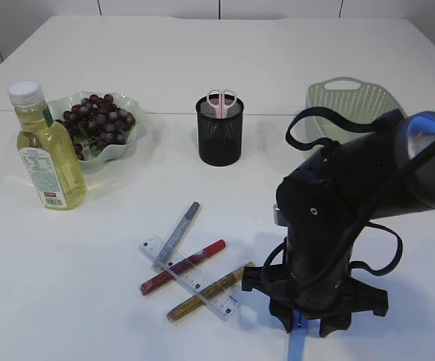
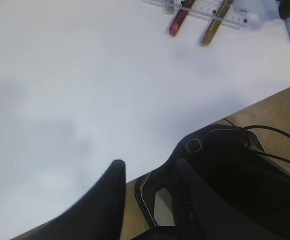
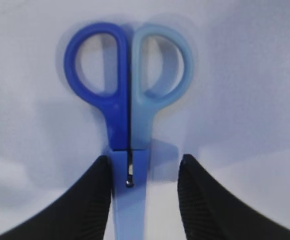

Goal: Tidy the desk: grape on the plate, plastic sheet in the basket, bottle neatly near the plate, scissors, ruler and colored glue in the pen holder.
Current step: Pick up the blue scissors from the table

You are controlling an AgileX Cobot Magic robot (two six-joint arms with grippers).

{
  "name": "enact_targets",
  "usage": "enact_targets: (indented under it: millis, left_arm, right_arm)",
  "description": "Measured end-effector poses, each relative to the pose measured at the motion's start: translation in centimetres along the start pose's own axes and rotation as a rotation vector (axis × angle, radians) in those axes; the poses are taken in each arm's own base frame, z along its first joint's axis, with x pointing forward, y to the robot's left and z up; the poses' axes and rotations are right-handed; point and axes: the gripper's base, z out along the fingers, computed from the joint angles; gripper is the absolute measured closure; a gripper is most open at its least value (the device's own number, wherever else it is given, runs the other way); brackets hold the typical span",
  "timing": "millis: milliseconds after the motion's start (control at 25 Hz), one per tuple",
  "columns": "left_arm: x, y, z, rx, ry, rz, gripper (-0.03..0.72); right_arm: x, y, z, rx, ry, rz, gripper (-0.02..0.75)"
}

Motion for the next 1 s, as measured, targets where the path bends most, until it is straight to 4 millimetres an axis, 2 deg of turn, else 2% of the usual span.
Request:
enact_targets:
  millis: [440,1000]
  left_arm:
    - [0.00,-0.02,0.00,0.002,0.000,-0.001,0.452]
    - [0.01,-0.03,0.00,0.004,0.001,-0.001,0.452]
  right_arm:
    - [-0.37,-0.32,-0.01,0.035,-0.039,-0.049,0.385]
    - [-0.62,0.16,0.30,-0.004,-0.061,-0.050,0.386]
